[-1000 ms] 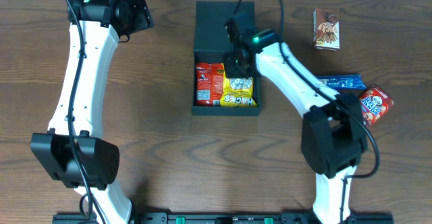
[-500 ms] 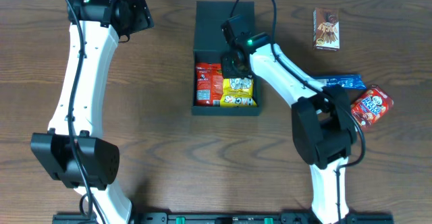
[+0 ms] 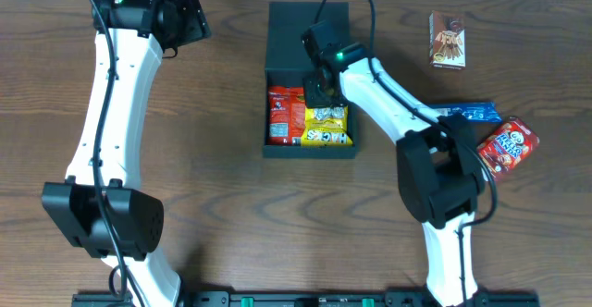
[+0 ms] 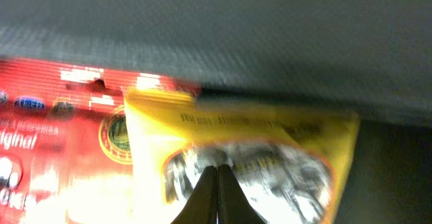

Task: Pack container
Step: 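Press the yellow bag down into the box and release it, then reach the right gripper to the brown Pocky box and grasp it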

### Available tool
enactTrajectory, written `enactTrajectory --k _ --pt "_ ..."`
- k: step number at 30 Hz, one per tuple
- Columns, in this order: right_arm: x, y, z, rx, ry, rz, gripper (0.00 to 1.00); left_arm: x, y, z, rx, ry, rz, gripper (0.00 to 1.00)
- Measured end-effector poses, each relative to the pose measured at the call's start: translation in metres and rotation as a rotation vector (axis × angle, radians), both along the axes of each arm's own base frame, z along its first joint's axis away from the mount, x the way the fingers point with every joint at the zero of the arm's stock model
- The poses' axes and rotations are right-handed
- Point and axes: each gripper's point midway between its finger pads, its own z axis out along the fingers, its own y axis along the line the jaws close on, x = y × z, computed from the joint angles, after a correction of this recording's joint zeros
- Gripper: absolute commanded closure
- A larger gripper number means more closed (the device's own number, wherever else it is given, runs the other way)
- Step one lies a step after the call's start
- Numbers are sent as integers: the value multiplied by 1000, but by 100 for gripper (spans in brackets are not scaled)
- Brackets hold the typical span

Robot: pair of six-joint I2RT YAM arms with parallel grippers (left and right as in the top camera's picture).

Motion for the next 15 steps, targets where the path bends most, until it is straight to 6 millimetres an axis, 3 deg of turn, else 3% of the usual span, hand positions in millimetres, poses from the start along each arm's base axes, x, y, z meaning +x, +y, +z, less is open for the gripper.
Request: enactTrajectory --k 3,4,5,6,8,10,13,15 --pt "11 -7 45 31 -88 -15 95 0 0 0 0 0 0 17" --pt "18 -16 76 45 -155 -31 94 0 0 0 0 0 0 17" --pt "28 -36 117 56 -245 -77 95 0 0 0 0 1 0 17" --pt "34 -57 144 54 -303 -120 97 0 0 0 0 0 0 17" --pt "38 -107 177 31 -360 -225 98 0 0 0 0 0 1 17" --pt "32 -164 183 -9 -335 -359 98 0 0 0 0 1 1 17" --pt "6 -242 163 -72 -203 -569 98 0 0 0 0 0 0 17" --pt "-10 -280 151 -98 -132 -677 98 0 0 0 0 -1 0 17"
